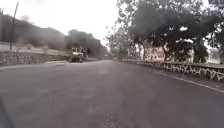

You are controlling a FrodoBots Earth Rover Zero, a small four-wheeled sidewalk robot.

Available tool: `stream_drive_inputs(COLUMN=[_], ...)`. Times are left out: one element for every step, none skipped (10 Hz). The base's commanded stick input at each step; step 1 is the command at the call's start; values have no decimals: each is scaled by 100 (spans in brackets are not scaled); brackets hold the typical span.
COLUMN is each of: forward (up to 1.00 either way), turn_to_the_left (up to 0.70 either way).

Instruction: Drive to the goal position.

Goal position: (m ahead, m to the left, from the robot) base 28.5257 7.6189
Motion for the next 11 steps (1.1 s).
stream_drive_inputs(forward=[70, 70, 70, 70, 70, 70, 70, 70, 70, 70, 70], turn_to_the_left=[0, 0, 0, 0, 0, 0, 0, 0, 0, 19, 27])
